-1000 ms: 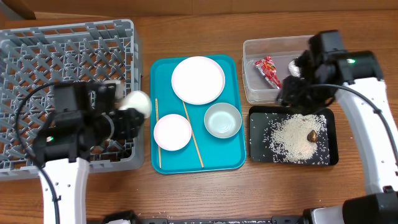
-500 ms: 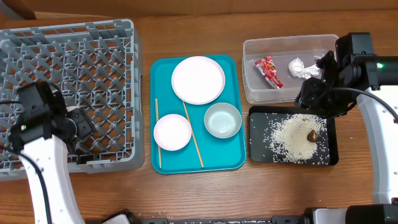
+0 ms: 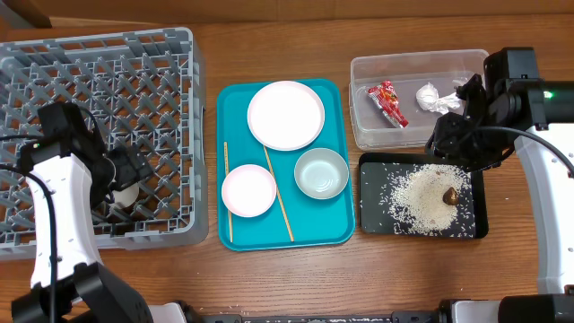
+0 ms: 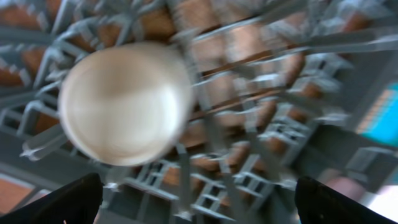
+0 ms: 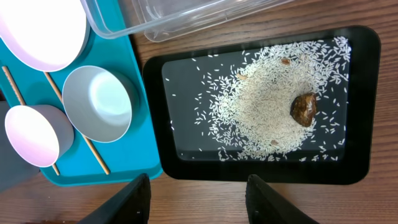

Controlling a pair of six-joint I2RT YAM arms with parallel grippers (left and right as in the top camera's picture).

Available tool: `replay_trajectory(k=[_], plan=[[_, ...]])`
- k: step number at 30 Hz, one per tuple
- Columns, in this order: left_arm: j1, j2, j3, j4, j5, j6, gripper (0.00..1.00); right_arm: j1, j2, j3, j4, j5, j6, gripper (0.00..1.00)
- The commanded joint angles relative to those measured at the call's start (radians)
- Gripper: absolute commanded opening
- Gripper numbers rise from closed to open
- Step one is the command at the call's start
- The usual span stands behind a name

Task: Sort waste into correct bins and load items into the dishwasher
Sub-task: 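Place the white cup upside down in the dish rack with the left gripper, then grasp the pink bowl with the left gripper and set it in the rack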

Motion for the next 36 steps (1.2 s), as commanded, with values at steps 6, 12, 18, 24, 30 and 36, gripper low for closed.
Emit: replay_trajectory(k=[6,12,18,24,30,36], plan=[[-0.472,-0.129,0.051,0.016,0.163,0.069,1.0,-0.003,-0.016,0.027,-0.009,0.004,-0.008,0.64],[-0.779,-0.022,0.034,0.039,0.102,0.068,1.0,-0.003,-0.016,0.027,-0.009,0.003,-0.007,0.85],[-0.909,0.164,0.034,0.034,0.039,0.008,0.89,-0.003,-0.016,0.027,-0.009,0.0,-0.007,1.0],[-0.914,0.316,0.034,0.031,0.043,-0.007,0.45,-0.003,-0.016,0.027,-0.009,0.0,-0.007,1.0],[-0.914,0.361,0.035,0.031,0.06,-0.007,0.11,-0.003,-0.016,0.027,-0.009,0.0,-0.007,1.0],[-0.91,0.341,0.137,-0.061,0.065,-0.008,0.04,-0.003,-0.016,0.027,-0.009,0.001,-0.007,1.0]])
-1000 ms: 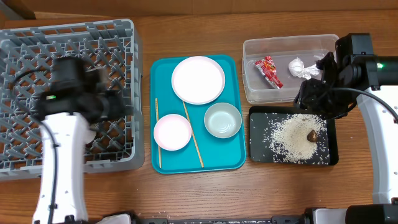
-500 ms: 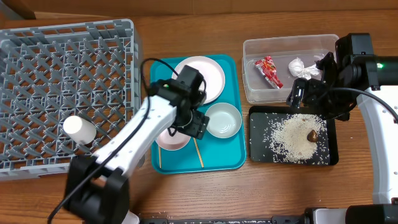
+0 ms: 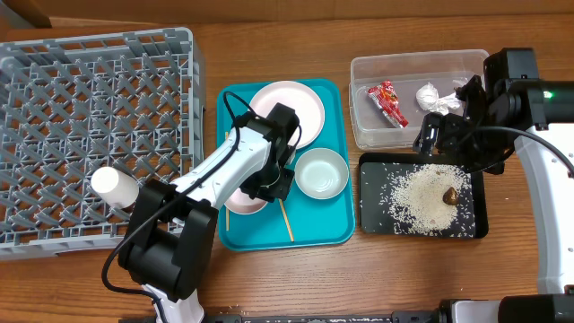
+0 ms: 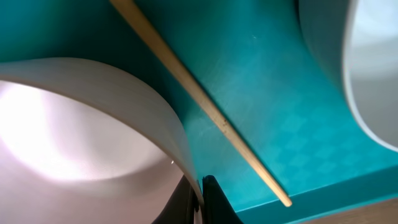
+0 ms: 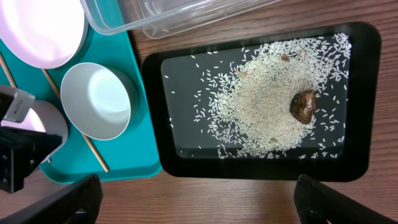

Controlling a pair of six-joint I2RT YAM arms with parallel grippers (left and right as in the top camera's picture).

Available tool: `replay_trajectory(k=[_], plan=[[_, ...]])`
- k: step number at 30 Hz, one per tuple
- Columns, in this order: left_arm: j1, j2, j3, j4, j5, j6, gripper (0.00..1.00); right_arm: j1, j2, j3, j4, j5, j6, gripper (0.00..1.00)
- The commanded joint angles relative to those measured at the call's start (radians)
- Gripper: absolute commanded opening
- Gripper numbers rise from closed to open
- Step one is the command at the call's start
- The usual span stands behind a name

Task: Sort waste into correct bins and load items into the dishwasher
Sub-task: 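Grasp the pink bowl with the left gripper and set it in the rack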

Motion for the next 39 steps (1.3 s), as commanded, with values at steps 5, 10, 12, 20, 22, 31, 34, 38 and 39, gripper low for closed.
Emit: replay_trajectory(k=[5,10,12,20,22,31,34,38,39], plan=[[0.062,-0.119,0.241,-0.14,0.018,0.004,0.04,-0.003,-0.016,0.027,0.001,0.0,-0.003,1.0],[0.241,-0.226,0.372,-0.158,0.09,0.146,0.04,-0.003,-0.016,0.027,0.001,0.0,-0.003,1.0],[0.363,-0.233,0.411,-0.146,0.194,0.236,0.04,-0.003,-0.016,0.027,0.001,0.0,-0.004,1.0],[0.801,-0.155,0.415,-0.037,0.713,0.468,0.04,-0.003,-0.016,0.027,0.001,0.0,-0.004,1.0],[0.867,-0.114,0.415,-0.013,0.827,0.507,0.04,-0.003,-0.016,0.027,0.001,0.0,-0.004,1.0],[0.937,0.089,0.415,-0.014,1.064,0.642,0.06,-0.003,-0.016,0.027,0.001,0.0,-0.004,1.0],[0.943,0.127,0.415,-0.01,1.064,0.653,0.04,-0.003,-0.016,0.027,-0.002,0.0,-0.003,0.99],[0.962,0.16,0.415,-0.007,1.061,0.661,0.07,-0.003,-0.016,0.027,-0.003,0.0,-0.004,0.99],[0.965,0.167,0.415,-0.007,1.061,0.661,0.06,-0.003,-0.016,0.027,-0.003,0.0,-0.004,0.99]])
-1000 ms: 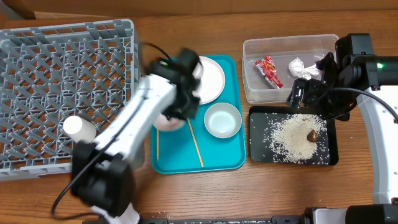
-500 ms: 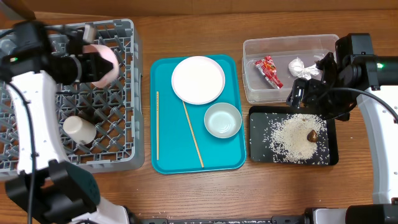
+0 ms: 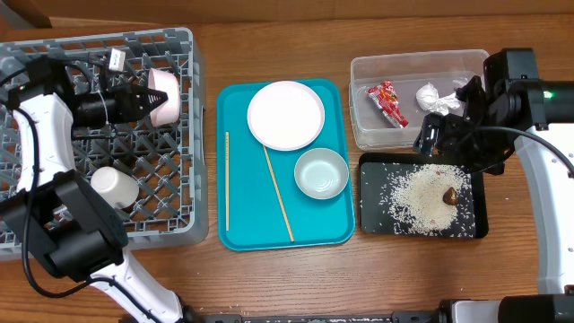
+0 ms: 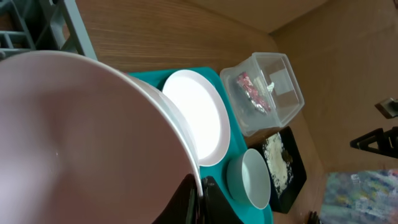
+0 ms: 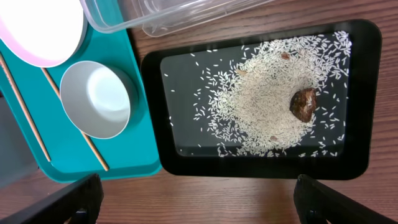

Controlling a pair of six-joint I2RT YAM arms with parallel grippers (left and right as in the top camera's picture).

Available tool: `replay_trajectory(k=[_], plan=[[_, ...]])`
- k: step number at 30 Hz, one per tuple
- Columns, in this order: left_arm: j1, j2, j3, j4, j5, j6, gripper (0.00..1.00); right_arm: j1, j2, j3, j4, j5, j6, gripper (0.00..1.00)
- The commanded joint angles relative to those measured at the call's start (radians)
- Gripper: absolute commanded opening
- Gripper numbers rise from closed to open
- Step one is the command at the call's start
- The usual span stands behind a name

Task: Sort waste into correct bins and load items into the dishwasher
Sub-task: 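Grasp the pink bowl with the left gripper and set it in the rack, then reach the left gripper to the metal bowl on the teal tray and grasp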

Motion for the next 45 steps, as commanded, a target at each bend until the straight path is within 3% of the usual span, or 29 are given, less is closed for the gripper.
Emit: replay_trajectory(k=[1,10,17,19,20,21,24,25,30,33,37,45], plan=[[0.026,0.044,0.011,-0.003,0.027,0.035,0.04,-0.003,-0.016,0.027,0.002,0.0,-0.004,0.99],[0.085,0.06,0.011,-0.047,0.014,0.035,0.04,-0.003,-0.016,0.026,0.002,0.0,-0.004,0.99],[0.108,0.06,0.01,-0.085,-0.108,0.033,0.04,-0.003,-0.016,0.026,0.002,0.0,-0.003,0.98],[0.122,0.06,0.01,-0.099,-0.153,0.005,0.45,-0.003,-0.016,0.026,0.001,0.0,-0.004,0.98],[0.138,0.06,0.01,-0.117,-0.216,-0.065,0.54,-0.003,-0.016,0.026,-0.002,0.001,-0.004,0.98],[0.147,0.06,0.01,-0.126,-0.237,-0.095,0.57,-0.003,-0.016,0.026,-0.003,0.001,-0.004,0.98],[0.177,0.053,0.01,-0.156,-0.232,-0.113,0.94,-0.003,-0.016,0.026,-0.01,0.001,-0.004,0.98],[0.185,0.03,0.01,-0.167,-0.228,-0.113,1.0,-0.003,-0.016,0.026,-0.013,0.001,-0.004,0.98],[0.142,-0.131,0.01,-0.167,-0.228,-0.109,1.0,-0.003,-0.016,0.026,-0.042,0.04,-0.003,0.98],[0.054,-0.251,0.01,-0.168,-0.25,-0.109,1.0,-0.015,-0.016,0.026,-0.058,0.143,0.073,1.0],[-0.201,-0.368,0.01,-0.164,-0.449,-0.156,1.0,-0.08,-0.016,0.026,-0.053,0.185,0.136,1.0],[-0.752,-0.303,0.01,-0.147,-0.667,-0.204,1.0,-0.18,-0.016,0.026,-0.055,0.129,0.137,1.0]])
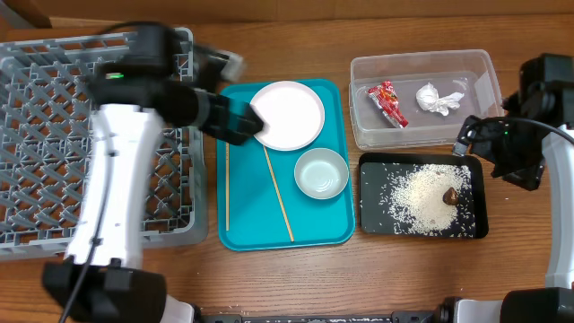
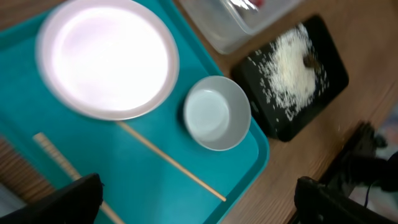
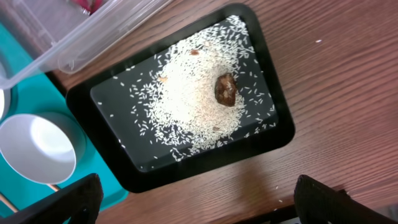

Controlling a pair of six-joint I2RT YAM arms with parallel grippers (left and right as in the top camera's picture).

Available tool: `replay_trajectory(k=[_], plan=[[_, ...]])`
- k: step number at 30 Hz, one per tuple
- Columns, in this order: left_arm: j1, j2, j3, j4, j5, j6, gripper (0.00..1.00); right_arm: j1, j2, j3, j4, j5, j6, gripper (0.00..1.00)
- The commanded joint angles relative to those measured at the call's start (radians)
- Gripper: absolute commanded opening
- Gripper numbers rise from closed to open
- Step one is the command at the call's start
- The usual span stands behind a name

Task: Sort waste into correct bins and load items into the dishwasher
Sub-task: 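Reach the left gripper to the metal bowl on the teal tray and grasp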

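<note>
My left gripper hangs open and empty over the teal tray, beside the white plate. In the left wrist view the plate, the pale bowl and a chopstick lie below its fingertips. Two chopsticks rest on the tray. The grey dish rack stands at the left, partly hidden by my arm. My right gripper is open above the right end of the black tray, which holds rice and a brown lump.
A clear bin at the back right holds a red wrapper and a crumpled tissue. The black tray sits just in front of it. Bare wood lies along the table's front edge.
My left gripper held the pink bowl at the rack's far right; now it is open and empty over the teal tray. The right gripper has shifted to the right of the black tray.
My left gripper was open over a white cup in the rack. Then it was shut on the pink bowl's rim on the teal tray. Then it held that bowl at the rack. Now it is open over the tray, with the pink bowl out of sight.
</note>
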Motion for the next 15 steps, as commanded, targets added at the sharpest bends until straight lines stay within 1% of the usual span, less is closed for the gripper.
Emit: replay_trajectory(k=[1,4,6,10,11,13,14,15], plan=[[-0.205,0.065,0.007,0.017,-0.145,-0.025,1.0,-0.018,-0.016,0.026,0.001,-0.022,0.014,1.0],[-0.36,0.15,0.007,0.036,-0.224,-0.025,1.0,-0.018,-0.016,0.026,-0.001,-0.022,0.014,1.0],[-0.434,0.211,0.007,0.047,-0.254,-0.025,1.0,-0.018,-0.016,0.026,-0.003,-0.022,0.015,1.0],[-0.532,0.339,0.007,0.054,-0.277,-0.025,1.0,-0.018,-0.016,0.026,-0.003,-0.022,0.014,1.0],[-0.548,0.374,0.007,0.053,-0.277,-0.025,0.98,-0.018,-0.016,0.026,-0.003,-0.022,0.015,1.0],[-0.566,0.427,0.007,0.048,-0.276,-0.029,0.9,-0.018,-0.016,0.026,-0.003,-0.022,0.014,1.0],[-0.57,0.442,0.007,0.046,-0.277,-0.033,0.88,-0.018,-0.016,0.026,-0.003,-0.022,0.014,1.0],[-0.571,0.465,0.007,0.042,-0.276,-0.038,0.81,-0.018,-0.016,0.026,-0.003,-0.022,0.015,1.0]])
